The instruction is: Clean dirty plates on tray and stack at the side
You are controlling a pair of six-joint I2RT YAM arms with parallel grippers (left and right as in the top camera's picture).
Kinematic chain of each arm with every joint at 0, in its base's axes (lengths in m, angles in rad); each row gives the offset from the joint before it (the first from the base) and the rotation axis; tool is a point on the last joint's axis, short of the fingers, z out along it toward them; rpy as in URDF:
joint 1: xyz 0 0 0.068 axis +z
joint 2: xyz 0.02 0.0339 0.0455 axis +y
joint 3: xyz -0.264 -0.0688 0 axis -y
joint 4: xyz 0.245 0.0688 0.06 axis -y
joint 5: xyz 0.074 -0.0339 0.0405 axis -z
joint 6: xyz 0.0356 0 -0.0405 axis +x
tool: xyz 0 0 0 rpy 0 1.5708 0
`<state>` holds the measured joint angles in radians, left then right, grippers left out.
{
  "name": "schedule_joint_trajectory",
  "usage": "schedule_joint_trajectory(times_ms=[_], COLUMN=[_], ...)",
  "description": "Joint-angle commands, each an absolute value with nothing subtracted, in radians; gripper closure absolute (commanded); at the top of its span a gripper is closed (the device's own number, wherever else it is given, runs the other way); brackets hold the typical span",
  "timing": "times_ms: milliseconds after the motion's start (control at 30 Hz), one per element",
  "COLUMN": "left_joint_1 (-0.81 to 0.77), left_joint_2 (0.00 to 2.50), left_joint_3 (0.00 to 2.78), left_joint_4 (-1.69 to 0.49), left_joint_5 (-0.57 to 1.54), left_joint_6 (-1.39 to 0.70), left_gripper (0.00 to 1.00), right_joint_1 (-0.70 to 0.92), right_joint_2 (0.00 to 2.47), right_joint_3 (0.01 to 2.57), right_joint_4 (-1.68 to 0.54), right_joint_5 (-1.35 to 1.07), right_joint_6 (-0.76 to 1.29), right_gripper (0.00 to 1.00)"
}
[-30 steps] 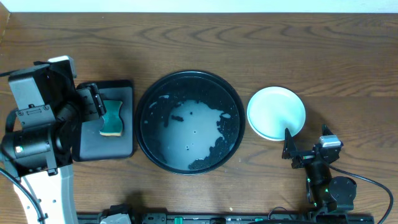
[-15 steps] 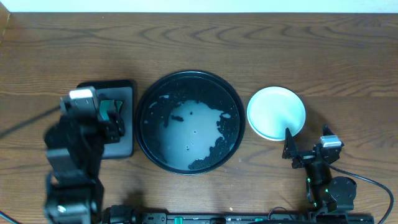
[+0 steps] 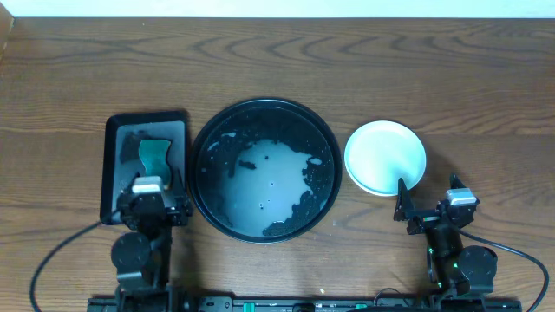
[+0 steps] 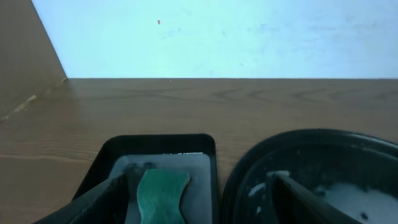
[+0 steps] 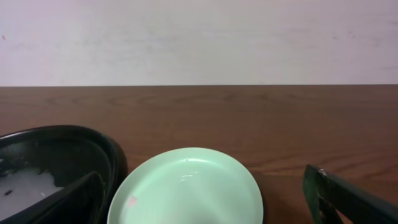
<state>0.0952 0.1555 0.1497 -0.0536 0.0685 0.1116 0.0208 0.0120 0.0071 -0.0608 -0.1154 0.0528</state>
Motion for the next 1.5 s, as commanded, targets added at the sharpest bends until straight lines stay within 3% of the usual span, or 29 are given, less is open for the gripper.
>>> schedule_joint_trajectory(times_ms=[0,1467], left_joint_1=[0.090,0.090], left_joint_2=[0.081,0.004], left_joint_3=[0.097,0.004], left_joint_4=[-0.036,-0.065], left_joint_5=[0.071,0.068], left_joint_6=[0.188,0.257], left_gripper=[0.26,0.26], right_joint_1=[0.032,0.032], right_joint_2=[0.005,0.005], right_joint_3=[0.006,0.006], right_joint_4=[-0.064,-0.064], right_joint_5=[-0.112,-0.112], right_joint_6=[0.067,0.066], right_gripper=[0.01,0.01])
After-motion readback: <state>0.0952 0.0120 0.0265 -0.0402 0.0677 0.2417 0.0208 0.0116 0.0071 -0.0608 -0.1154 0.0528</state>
